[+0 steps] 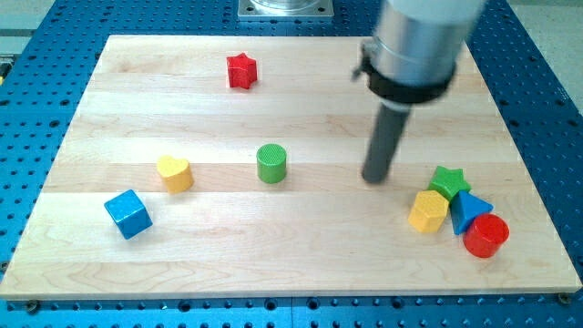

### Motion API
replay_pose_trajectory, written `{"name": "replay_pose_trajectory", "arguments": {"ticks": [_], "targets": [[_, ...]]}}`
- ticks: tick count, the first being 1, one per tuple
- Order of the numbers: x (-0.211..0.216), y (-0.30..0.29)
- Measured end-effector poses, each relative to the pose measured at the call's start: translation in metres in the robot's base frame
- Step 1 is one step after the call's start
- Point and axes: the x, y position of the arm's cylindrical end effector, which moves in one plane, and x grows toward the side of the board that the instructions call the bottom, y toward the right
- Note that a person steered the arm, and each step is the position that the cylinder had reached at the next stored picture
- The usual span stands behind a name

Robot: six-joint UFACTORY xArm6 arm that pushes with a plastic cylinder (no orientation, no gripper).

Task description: Push the green circle to the left of the hexagon

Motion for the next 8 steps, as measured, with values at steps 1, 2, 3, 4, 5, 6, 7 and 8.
{"name": "replay_pose_trajectory", "arguments": {"ticks": [1, 2, 3, 4, 5, 6, 7, 8], "targets": [[-0.051, -0.072], [-0.011, -0.15], [0.008, -0.13], [0.014, -0.07], [0.023, -0.012], [0.015, -0.056], [0.023, -0.103], [0.04, -0.066]]}}
